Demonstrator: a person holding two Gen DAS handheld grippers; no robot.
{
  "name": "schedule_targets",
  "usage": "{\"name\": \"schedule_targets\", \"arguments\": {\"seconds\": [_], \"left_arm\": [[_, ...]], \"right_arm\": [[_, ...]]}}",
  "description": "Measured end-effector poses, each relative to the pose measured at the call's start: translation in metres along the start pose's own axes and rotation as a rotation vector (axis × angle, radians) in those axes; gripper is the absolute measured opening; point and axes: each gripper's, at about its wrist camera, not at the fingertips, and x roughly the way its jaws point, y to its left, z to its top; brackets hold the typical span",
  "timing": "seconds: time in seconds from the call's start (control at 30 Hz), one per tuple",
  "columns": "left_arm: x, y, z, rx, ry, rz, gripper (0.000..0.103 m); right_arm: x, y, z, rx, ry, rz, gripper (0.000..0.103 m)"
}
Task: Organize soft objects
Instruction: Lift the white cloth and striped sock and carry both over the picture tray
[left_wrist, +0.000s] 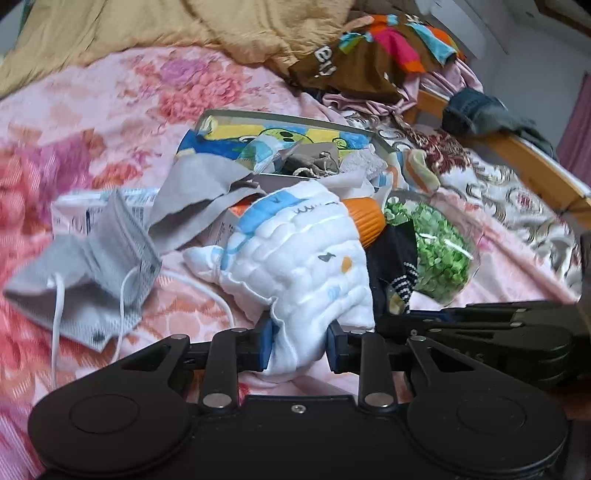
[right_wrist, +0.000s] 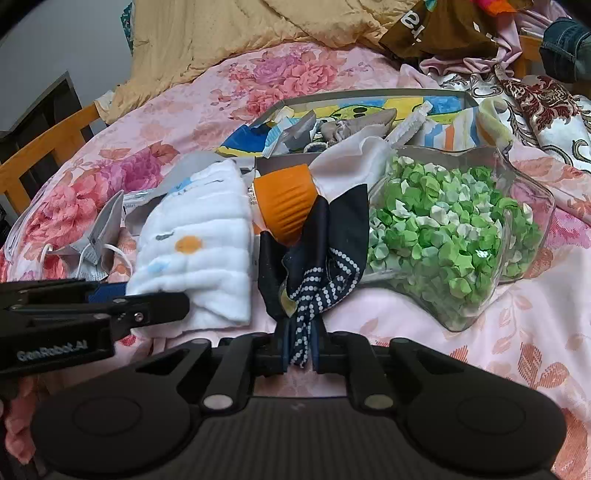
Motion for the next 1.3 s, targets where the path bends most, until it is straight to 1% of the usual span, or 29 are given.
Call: {"name": "schedule_targets", "arguments": {"seconds": [0.07, 0.23, 0.37, 0.47, 0.6, 0.9, 1.0, 1.13, 1.3], "left_arm": [[-0.003, 0.000, 0.000, -0.027, 0.002, -0.003, 0.029], [-0.014, -0.004, -0.003, -0.065, -0.010, 0.024, 0.026], [-0.024, -0.007, -0.008, -0.127, -0.034, 0.022, 0.025], [-0.031, -0.013, -0.016, -0.146, -0.068, 0.027, 0.024], [-0.037, -0.018, -0.026, -0.167, -0.084, 0.013, 0.023], [-0.052, -0.016, -0.029, -0.235, -0.114, 0.013, 0.023], [-0.059, -0.019, -0.027, -0.243, -0.129, 0.027, 0.023], [-0.067, -0.023, -0.026, -0.253, -0.149, 0.039, 0.022], [-0.077, -0.029, -0.023, -0.256, -0.178, 0.041, 0.022]], "right_arm": [[-0.001, 0.002, 0.000, -0.009, -0.007, -0.005, 0.010], [-0.006, 0.003, -0.001, -0.018, -0.023, -0.017, 0.009], [-0.014, 0.004, -0.001, -0.025, -0.046, -0.022, 0.009], [-0.020, 0.006, -0.001, -0.035, -0.067, -0.019, 0.008], [-0.027, 0.008, -0.003, -0.050, -0.091, -0.019, 0.008], [-0.043, 0.008, -0.004, -0.062, -0.147, -0.040, 0.008], [-0.047, 0.009, -0.006, -0.072, -0.157, -0.042, 0.008], [-0.057, 0.010, -0.007, -0.081, -0.194, -0.040, 0.008], [-0.067, 0.010, -0.008, -0.088, -0.232, -0.041, 0.008]]}}
